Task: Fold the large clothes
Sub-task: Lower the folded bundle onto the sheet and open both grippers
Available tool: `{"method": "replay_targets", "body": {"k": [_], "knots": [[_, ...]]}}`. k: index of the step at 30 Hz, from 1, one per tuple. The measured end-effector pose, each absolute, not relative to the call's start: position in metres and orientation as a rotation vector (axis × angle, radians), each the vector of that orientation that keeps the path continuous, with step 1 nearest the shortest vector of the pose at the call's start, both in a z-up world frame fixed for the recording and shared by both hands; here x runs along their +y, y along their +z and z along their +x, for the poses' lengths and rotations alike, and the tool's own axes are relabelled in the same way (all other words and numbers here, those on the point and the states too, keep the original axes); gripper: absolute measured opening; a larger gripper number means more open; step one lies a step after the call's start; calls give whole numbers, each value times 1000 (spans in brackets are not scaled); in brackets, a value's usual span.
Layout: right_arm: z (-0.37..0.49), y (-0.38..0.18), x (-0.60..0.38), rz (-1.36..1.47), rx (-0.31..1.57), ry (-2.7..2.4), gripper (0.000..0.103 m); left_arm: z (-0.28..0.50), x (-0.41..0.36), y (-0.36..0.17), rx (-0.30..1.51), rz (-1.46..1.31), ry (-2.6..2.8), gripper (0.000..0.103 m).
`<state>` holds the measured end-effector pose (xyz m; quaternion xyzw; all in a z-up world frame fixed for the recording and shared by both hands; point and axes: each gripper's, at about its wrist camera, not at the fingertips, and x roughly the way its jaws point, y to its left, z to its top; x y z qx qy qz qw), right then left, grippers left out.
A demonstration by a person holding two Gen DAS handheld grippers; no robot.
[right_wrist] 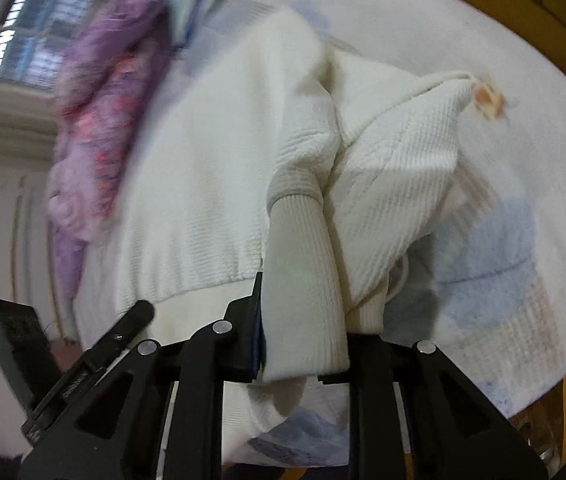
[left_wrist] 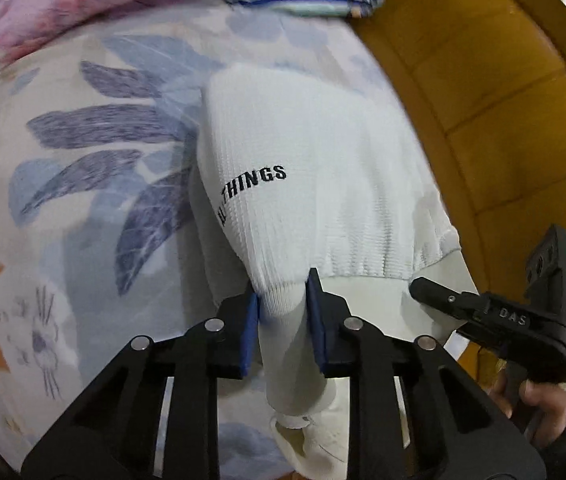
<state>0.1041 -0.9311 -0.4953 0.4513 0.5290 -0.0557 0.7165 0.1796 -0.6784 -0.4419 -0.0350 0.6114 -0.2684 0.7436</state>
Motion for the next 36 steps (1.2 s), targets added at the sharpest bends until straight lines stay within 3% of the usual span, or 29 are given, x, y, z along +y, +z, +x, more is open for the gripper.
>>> {"method": "replay_targets", "body": {"k": [5,9,10,12,15,17,23,34,36], "knots": [[76,-509,-937,988,1228,-146,18,153,-672,-458,1414,-97,-605,22],[64,-561,-950,1108,1312,-336,29,134,-685,-496,1517,19,-575,28],[65,-569,-952,1104,1336,-393,32,134,-687,-501,1531,31,-562,32],[68,-572,-952,1069,1357,-442,42,137,-689,-508,1554,59,-537,56],[77,-570,-948,1001,1395,-502,53,145,-694,-508,1540,105,-532,65],[80,-567,-947,958,1413,-517,54,149,-694,-507,1553,129,-529,69],[84,-533,-944,815,1439,-533,57,159,-676,-487,1565,111,-468,85],[164,-431,-865,488,1353,-260,68,190,-655,-428,1491,63,-364,91],[172,-421,-847,431,1342,-235,75,194,-648,-415,1461,57,-342,91]]}}
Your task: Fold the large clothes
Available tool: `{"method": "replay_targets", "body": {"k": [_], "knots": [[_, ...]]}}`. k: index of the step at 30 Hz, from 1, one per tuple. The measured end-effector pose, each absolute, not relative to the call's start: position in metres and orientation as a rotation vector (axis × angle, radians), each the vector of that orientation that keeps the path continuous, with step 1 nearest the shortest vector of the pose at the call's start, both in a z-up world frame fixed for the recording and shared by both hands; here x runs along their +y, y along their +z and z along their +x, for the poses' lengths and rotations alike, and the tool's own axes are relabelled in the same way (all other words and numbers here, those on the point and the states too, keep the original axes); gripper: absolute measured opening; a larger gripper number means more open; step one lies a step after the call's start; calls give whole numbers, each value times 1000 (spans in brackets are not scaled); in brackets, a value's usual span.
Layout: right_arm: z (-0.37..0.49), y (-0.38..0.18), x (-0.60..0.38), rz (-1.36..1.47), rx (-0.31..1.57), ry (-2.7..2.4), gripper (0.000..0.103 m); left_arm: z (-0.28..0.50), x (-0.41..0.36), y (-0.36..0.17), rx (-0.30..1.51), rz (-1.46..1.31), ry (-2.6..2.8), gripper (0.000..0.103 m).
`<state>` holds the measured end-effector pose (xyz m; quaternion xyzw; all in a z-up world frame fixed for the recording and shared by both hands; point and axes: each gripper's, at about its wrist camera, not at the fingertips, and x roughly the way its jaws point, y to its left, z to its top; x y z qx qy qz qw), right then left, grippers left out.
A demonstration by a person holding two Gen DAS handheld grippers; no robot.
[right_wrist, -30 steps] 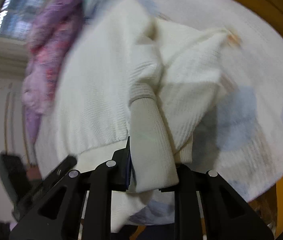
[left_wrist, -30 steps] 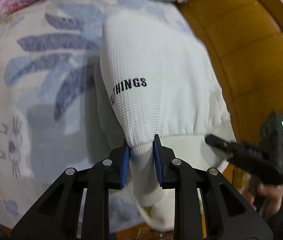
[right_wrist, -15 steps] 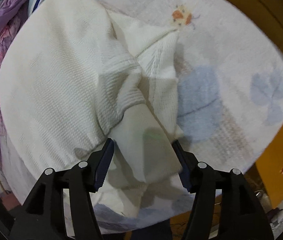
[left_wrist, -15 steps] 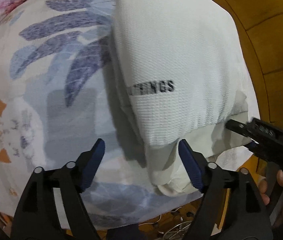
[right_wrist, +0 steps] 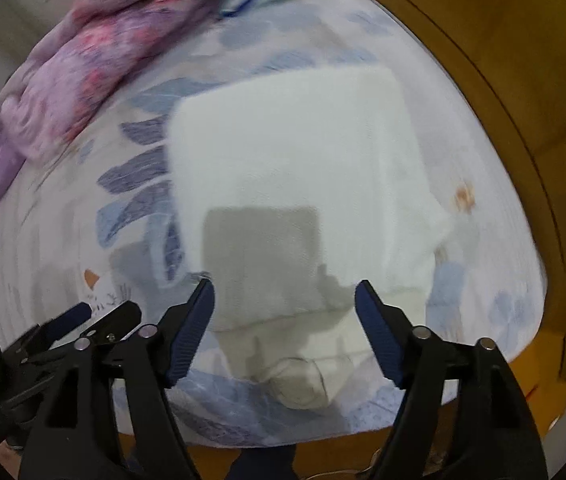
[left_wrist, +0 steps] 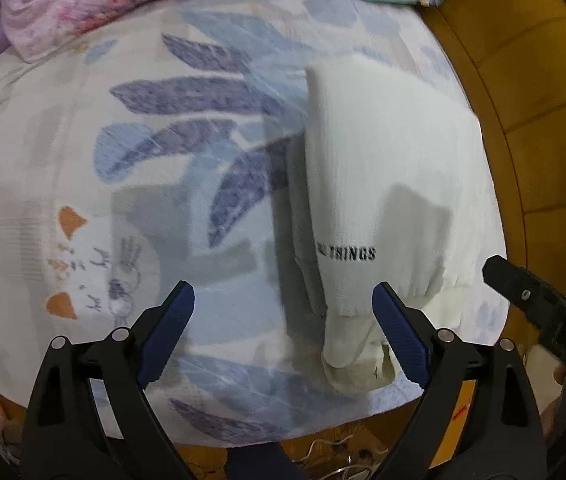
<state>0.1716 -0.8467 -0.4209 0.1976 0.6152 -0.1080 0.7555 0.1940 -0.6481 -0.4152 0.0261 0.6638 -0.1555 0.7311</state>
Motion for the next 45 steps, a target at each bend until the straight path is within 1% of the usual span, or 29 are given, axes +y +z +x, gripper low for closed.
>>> {"method": "replay_targets", "body": {"k": [2,10,13,25,33,45], "knots": [[180,-411,-831,385,1324,-217,79,197,-641,-405,1435,64,-332,91],[185,-383,-794,300,1312,-146,85,203,-610,-364,1367,17,-289,92],[184,-369,-784,283,1302,-124,89,202,-603,-349,1339,7,-286,93],[176,-302,-743,251,1227,-131,91,193,-565,-282,1244,4,-324,93],[165,-253,-699,259,1136,-201,92,190,-519,-227,1159,7,-398,93],[126,-196,-613,290,1014,-333,93,169,-444,-170,1049,40,-530,94]]}}
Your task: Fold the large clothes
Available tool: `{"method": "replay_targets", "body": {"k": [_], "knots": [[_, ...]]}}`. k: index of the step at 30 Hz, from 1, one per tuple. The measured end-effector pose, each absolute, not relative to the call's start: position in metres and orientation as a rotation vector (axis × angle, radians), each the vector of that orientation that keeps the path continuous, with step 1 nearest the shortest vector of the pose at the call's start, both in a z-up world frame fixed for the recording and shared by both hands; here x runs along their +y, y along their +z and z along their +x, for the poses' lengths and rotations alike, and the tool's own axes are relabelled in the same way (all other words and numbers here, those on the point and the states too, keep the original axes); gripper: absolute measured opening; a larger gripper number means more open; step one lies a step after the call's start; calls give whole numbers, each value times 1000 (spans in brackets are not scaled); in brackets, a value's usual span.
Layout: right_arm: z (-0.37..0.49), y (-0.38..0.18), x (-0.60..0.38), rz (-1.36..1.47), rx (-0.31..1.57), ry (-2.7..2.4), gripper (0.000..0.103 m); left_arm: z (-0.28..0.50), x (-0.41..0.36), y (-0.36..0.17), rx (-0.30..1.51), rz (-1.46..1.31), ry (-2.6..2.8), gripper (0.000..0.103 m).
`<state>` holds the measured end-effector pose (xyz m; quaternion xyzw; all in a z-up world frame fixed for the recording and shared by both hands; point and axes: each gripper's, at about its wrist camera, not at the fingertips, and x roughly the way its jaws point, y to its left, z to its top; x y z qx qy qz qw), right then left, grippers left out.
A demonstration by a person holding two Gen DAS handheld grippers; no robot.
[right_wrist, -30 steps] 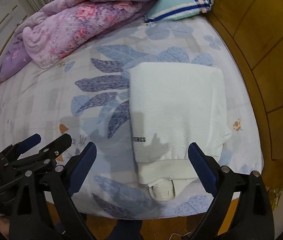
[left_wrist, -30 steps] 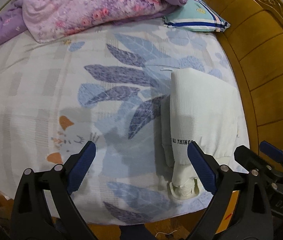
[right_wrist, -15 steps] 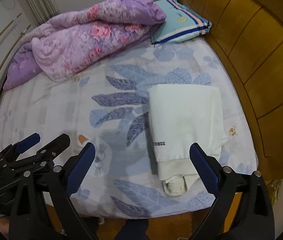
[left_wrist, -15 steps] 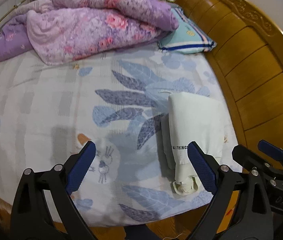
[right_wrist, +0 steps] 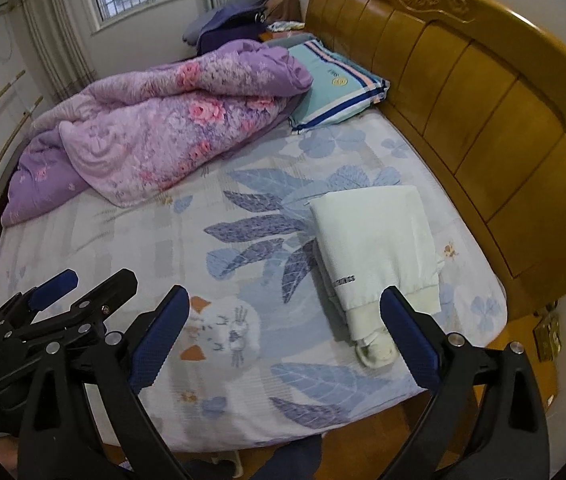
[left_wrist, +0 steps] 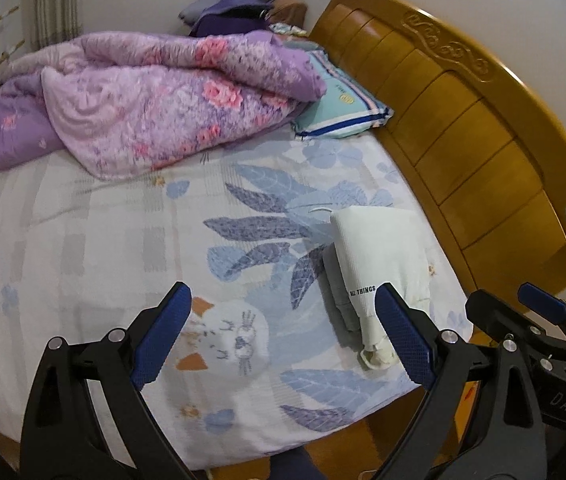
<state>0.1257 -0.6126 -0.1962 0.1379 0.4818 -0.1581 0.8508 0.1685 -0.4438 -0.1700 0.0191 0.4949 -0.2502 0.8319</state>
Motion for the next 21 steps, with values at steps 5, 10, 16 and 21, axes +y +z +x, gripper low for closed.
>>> {"method": "replay_targets", "body": {"k": [5,10,16,21], "knots": [[109,-178,-579,317,988,-363,93,155,-409,-145,1010,70,-566,96],[97,-159,-551,324,966,-382,93,143,-381,-123,987,68,-584,96],[88,-139,-532,305,950,-375,93,131,-361,-102,983,54,-583,97],[82,-125,-528,305,913,-350,93,124,-354,-84,955,28,-580,97]]}}
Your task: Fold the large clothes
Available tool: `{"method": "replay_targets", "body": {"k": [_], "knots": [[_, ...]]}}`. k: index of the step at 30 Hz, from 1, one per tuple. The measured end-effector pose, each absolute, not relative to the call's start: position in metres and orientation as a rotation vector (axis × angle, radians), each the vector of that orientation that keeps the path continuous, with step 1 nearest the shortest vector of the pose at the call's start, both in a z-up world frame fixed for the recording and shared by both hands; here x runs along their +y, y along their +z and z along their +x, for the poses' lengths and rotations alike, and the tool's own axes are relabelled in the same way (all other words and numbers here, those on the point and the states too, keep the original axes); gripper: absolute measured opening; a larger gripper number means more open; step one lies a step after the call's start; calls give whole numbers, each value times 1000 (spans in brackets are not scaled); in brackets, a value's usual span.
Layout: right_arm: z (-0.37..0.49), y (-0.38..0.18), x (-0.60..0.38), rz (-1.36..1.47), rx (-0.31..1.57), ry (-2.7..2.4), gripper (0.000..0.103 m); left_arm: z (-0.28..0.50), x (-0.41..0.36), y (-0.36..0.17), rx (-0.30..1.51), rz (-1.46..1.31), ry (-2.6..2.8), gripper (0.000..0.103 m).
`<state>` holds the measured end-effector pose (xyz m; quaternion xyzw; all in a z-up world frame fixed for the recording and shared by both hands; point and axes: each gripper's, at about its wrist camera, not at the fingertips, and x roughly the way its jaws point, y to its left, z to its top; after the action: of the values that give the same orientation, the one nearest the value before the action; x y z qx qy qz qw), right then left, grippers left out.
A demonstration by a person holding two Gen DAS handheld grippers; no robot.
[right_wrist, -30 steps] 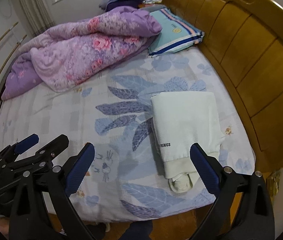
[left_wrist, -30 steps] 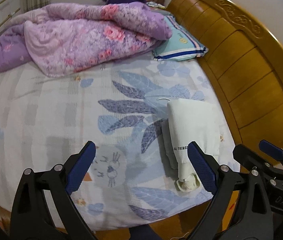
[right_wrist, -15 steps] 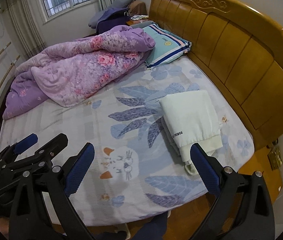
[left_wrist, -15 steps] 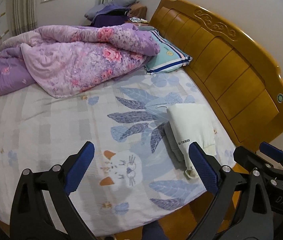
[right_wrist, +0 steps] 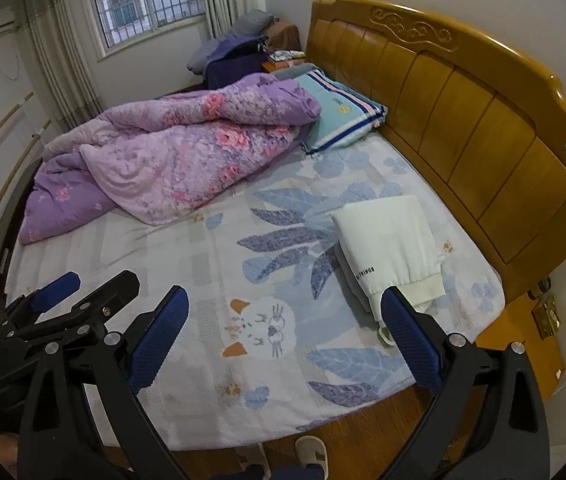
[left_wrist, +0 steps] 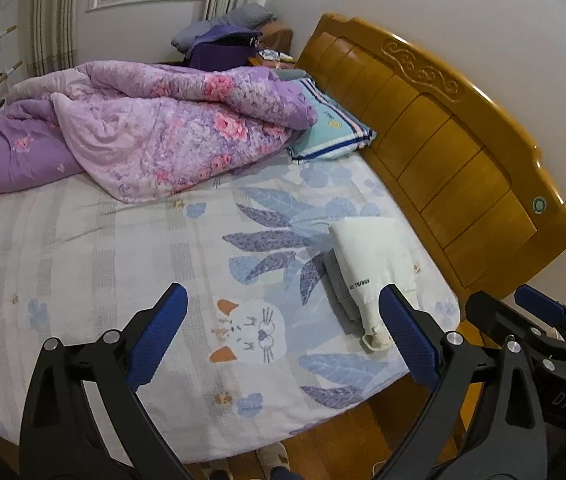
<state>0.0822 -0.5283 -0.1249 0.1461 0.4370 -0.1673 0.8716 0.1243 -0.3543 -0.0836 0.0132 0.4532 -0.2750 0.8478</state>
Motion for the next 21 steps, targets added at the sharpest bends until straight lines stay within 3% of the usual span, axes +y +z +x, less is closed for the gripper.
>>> {"method": "replay_targets", "body": {"k": [21], "knots": [[53,-70,-521,308,787,-289,94,87,-341,-5,768,91,-532,97]]}}
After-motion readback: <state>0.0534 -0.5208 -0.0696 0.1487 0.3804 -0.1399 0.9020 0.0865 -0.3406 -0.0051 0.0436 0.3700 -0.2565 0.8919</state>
